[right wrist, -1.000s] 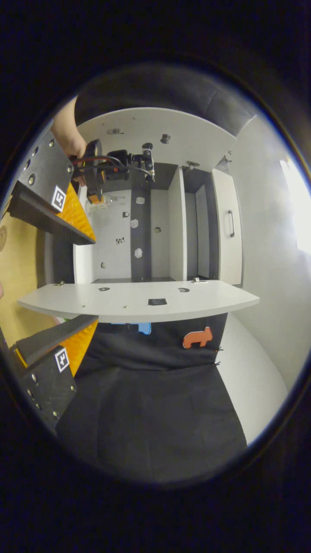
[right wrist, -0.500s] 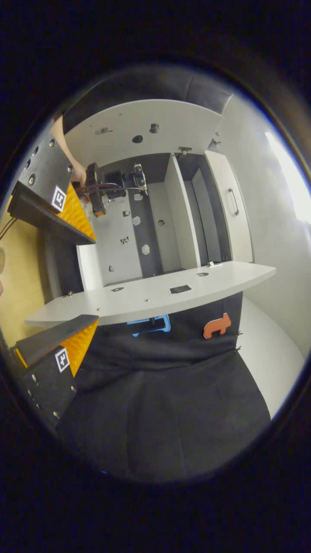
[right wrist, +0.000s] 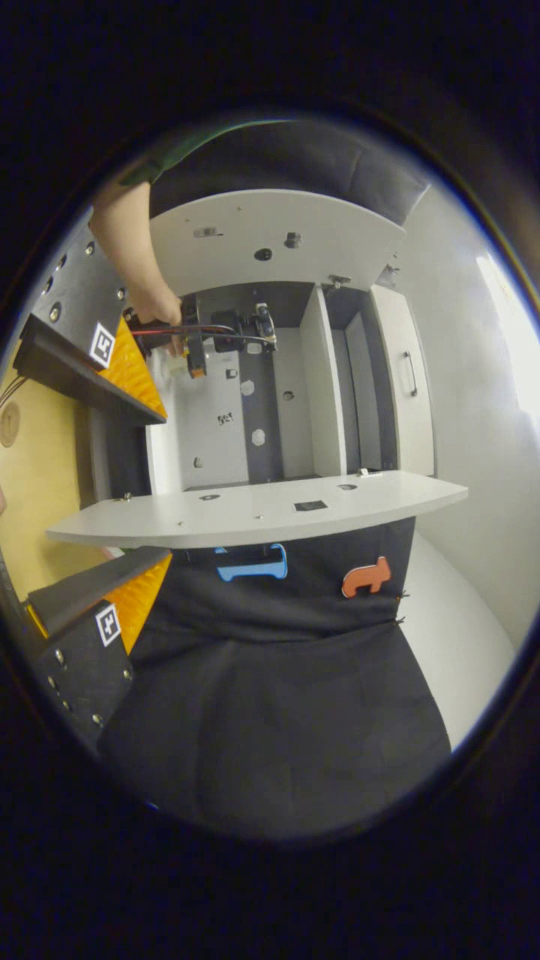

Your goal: Grasp the bottle in the cabinet with the left hand and place it on the coaster, then close the right door with the right hand and the left door with the left hand.

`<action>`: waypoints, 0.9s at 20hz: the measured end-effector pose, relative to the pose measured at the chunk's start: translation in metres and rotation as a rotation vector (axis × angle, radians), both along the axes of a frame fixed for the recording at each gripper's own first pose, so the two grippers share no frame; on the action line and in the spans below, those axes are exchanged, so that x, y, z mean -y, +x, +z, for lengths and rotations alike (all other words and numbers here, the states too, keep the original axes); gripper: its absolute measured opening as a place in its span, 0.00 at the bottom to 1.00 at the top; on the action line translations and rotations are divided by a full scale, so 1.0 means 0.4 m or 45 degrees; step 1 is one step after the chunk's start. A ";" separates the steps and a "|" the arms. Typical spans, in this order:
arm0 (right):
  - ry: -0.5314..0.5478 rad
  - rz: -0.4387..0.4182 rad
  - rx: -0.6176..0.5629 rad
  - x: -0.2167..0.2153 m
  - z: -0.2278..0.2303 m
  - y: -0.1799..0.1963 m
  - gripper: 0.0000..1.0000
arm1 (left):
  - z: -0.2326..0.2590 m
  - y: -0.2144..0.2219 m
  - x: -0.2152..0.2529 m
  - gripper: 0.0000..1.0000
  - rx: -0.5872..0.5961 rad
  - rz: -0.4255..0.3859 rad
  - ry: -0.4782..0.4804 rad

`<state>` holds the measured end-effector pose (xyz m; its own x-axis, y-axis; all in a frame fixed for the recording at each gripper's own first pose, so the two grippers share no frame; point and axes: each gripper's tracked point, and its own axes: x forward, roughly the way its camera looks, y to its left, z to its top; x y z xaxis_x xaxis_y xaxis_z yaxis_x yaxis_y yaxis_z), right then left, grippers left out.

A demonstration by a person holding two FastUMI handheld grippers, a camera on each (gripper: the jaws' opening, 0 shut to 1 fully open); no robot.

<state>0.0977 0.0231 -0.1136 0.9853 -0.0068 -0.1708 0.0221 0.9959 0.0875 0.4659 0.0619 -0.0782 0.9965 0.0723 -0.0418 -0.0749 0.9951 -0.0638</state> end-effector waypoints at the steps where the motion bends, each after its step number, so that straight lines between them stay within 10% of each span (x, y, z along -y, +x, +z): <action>1: -0.003 -0.010 0.005 0.015 0.005 -0.021 0.98 | 0.010 -0.022 0.003 0.83 -0.001 -0.003 0.018; 18: 0.003 -0.033 0.030 0.208 0.009 -0.258 0.98 | 0.070 -0.609 0.163 0.81 0.200 -0.124 -0.087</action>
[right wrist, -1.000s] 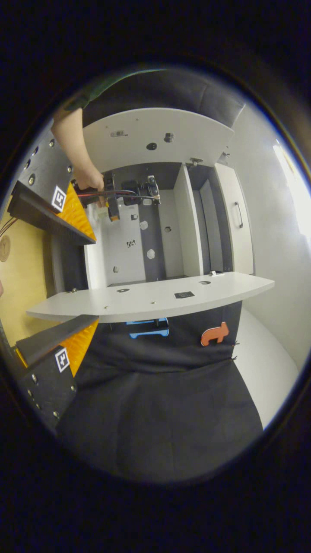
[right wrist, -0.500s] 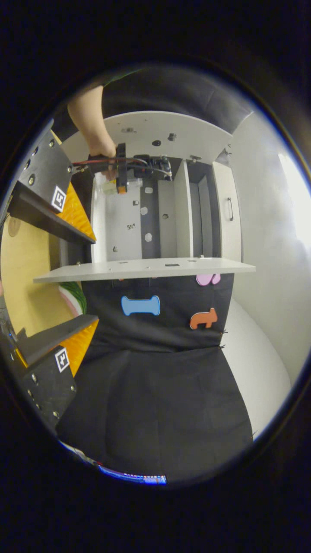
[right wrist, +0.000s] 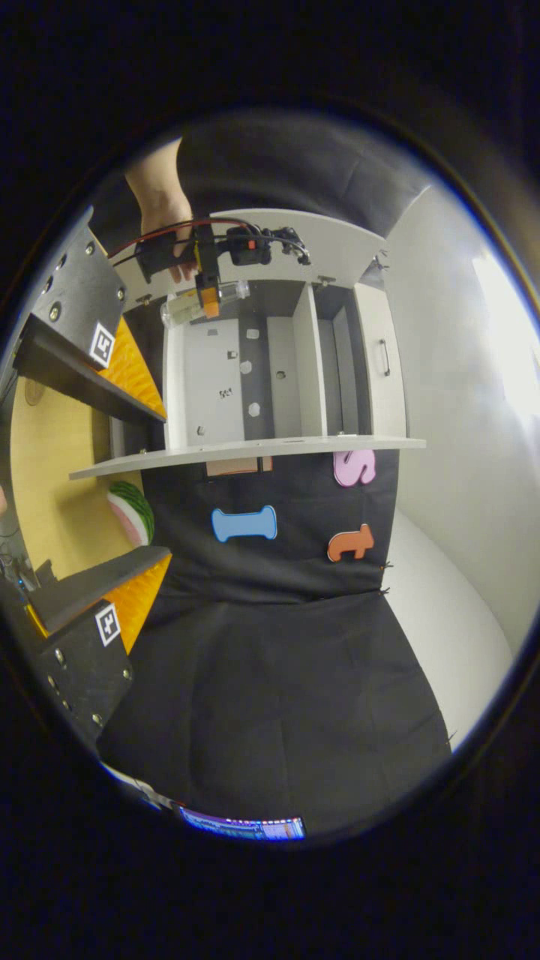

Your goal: Grasp the bottle in the cabinet with the left hand and place it on the coaster, then close the right door with the right hand and the left door with the left hand.

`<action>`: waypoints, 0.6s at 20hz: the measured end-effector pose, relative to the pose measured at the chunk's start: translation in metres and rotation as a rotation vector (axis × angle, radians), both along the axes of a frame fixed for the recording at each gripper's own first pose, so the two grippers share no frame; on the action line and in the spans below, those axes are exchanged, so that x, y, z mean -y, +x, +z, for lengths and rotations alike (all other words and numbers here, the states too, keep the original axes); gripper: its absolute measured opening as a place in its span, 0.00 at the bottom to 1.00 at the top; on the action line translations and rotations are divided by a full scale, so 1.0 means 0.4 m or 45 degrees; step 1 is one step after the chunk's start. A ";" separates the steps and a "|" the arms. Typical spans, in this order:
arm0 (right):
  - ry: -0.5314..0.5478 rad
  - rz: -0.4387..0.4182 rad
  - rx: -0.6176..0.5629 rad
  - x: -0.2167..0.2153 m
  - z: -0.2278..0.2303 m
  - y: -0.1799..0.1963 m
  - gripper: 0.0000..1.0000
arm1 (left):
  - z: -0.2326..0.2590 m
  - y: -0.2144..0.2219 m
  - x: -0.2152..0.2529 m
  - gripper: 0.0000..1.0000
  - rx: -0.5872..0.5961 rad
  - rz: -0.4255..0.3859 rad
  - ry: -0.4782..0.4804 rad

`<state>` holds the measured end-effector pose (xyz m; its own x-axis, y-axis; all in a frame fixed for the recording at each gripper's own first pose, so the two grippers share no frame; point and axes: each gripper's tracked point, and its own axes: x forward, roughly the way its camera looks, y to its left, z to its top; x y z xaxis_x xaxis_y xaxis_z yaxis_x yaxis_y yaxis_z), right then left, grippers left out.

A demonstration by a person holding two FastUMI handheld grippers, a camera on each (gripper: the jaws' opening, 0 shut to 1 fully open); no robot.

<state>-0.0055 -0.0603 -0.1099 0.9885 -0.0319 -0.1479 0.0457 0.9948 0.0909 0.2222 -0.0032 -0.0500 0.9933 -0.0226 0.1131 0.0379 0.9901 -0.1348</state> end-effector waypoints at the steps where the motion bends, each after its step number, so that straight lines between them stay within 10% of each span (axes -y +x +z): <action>1: 0.007 0.009 -0.001 -0.003 -0.004 -0.001 0.98 | -0.033 -0.020 0.005 0.81 -0.019 0.010 0.010; 12: 0.054 0.042 0.016 -0.012 -0.008 -0.006 0.98 | -0.508 -0.179 0.176 0.81 -0.202 -0.171 0.222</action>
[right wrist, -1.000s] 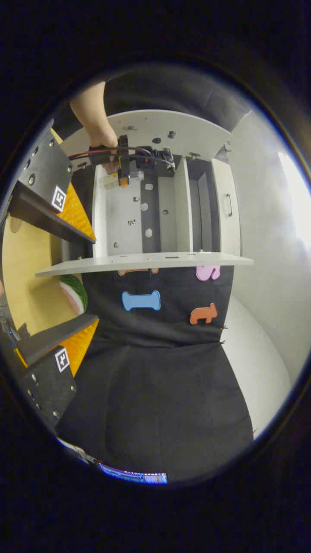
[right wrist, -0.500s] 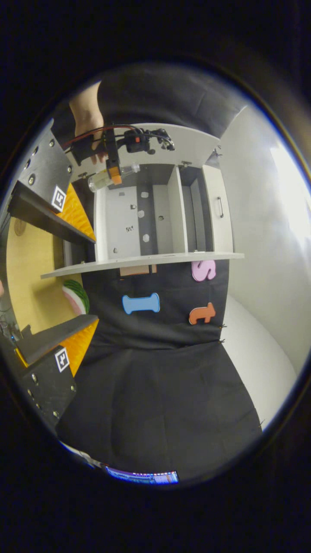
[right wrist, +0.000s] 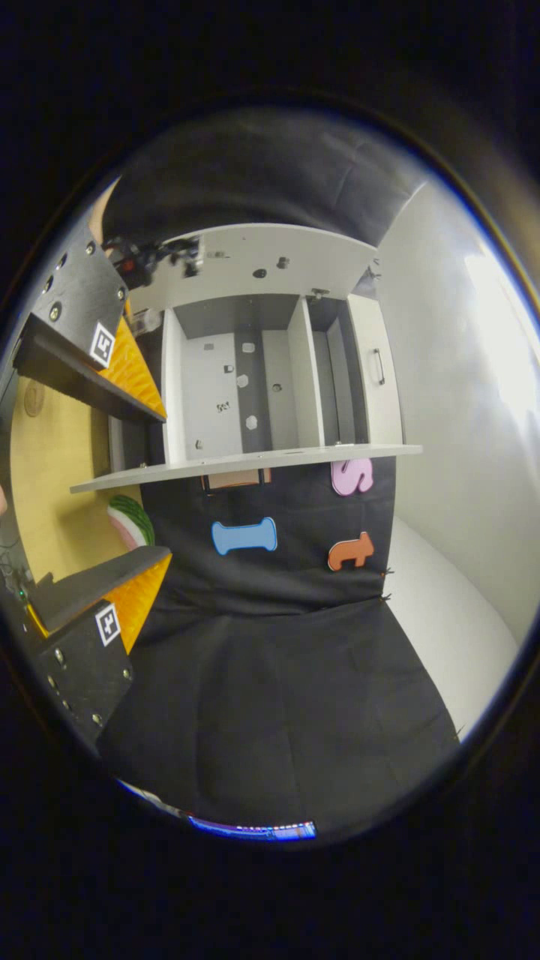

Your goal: Grasp the bottle in the cabinet with the left hand and place it on the coaster, then close the right door with the right hand and the left door with the left hand.

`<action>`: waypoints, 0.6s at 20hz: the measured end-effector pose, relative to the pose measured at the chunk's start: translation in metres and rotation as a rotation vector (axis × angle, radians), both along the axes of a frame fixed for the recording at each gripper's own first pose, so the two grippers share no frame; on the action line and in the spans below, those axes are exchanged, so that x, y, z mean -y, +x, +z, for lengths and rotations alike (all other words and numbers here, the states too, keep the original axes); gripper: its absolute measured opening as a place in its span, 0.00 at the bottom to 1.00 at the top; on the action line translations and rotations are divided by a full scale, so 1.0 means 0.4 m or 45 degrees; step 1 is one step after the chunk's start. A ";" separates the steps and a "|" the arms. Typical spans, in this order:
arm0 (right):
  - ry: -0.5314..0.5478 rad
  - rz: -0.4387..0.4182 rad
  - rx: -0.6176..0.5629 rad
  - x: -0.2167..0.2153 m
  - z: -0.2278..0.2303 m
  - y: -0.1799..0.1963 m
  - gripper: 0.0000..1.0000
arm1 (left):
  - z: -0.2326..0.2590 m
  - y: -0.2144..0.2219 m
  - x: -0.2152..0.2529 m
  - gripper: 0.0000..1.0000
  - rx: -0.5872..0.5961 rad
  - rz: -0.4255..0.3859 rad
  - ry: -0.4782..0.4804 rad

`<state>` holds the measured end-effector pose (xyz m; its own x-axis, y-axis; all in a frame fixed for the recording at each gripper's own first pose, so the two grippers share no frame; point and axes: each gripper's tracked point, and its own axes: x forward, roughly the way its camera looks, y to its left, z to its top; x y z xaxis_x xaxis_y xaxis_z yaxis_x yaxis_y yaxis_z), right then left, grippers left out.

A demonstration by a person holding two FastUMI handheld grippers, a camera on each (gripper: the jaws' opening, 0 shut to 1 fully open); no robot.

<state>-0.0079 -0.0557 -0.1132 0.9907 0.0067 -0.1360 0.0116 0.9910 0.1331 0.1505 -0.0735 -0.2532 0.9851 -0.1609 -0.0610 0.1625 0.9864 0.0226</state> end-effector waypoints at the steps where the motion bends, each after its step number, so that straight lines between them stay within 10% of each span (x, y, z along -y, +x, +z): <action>1: 0.005 -0.005 -0.004 0.000 -0.007 0.003 0.98 | -0.037 -0.016 0.017 0.81 0.001 -0.044 0.001; 12: 0.007 -0.060 -0.117 0.080 -0.077 0.054 0.98 | -0.341 -0.080 0.106 0.82 -0.149 -0.253 -0.019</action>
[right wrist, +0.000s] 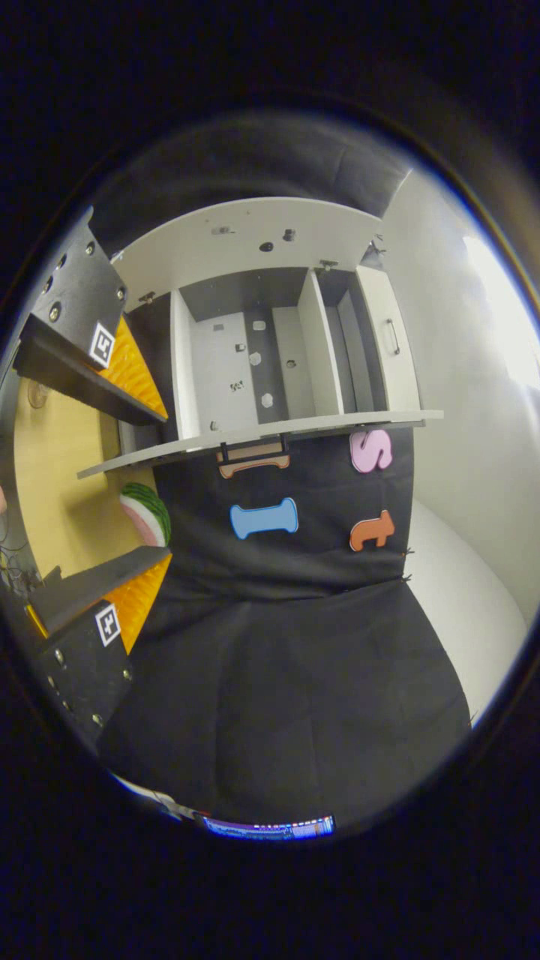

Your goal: Grasp the bottle in the cabinet with the left hand and place it on the coaster, then close the right door with the right hand and the left door with the left hand.

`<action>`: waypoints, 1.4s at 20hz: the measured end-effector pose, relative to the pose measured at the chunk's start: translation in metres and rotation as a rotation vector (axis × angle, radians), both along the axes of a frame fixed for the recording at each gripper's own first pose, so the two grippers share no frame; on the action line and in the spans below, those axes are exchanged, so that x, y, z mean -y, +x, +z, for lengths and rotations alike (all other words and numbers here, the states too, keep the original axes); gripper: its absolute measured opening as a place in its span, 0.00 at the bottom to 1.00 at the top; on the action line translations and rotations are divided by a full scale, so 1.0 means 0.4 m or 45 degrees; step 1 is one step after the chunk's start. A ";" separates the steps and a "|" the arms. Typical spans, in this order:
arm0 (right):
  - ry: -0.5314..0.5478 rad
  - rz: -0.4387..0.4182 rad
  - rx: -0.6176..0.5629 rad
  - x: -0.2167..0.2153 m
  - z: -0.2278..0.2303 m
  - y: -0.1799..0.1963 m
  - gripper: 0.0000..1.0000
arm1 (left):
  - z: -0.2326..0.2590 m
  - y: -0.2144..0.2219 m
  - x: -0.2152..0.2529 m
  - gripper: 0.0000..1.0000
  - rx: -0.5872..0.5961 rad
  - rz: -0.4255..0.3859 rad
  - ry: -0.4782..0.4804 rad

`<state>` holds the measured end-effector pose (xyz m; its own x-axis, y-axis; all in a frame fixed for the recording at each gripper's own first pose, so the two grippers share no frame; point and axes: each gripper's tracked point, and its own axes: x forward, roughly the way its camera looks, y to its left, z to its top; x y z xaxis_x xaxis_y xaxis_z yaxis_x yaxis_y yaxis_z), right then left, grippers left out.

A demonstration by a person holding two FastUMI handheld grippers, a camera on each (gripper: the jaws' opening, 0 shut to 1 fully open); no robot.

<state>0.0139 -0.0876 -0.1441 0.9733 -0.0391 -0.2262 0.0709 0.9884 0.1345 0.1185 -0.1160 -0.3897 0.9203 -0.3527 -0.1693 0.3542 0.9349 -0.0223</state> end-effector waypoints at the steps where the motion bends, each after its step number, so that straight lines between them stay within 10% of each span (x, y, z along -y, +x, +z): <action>1: -0.009 0.002 -0.012 -0.001 -0.006 0.010 0.98 | -0.018 0.004 -0.003 0.82 -0.007 -0.002 0.026; 17: -0.034 0.026 -0.056 -0.012 -0.028 0.057 0.98 | -0.077 -0.067 -0.027 0.83 -0.077 -0.117 0.064; 28: -0.103 0.095 0.066 0.045 0.049 0.108 0.98 | 0.146 -0.169 -0.040 0.89 0.025 -0.186 0.094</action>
<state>0.0572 -0.1056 -0.1244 0.9845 0.0175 -0.1745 -0.0079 0.9984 0.0554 0.0509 -0.0999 -0.3313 0.8637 -0.4699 -0.1822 0.4859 0.8724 0.0533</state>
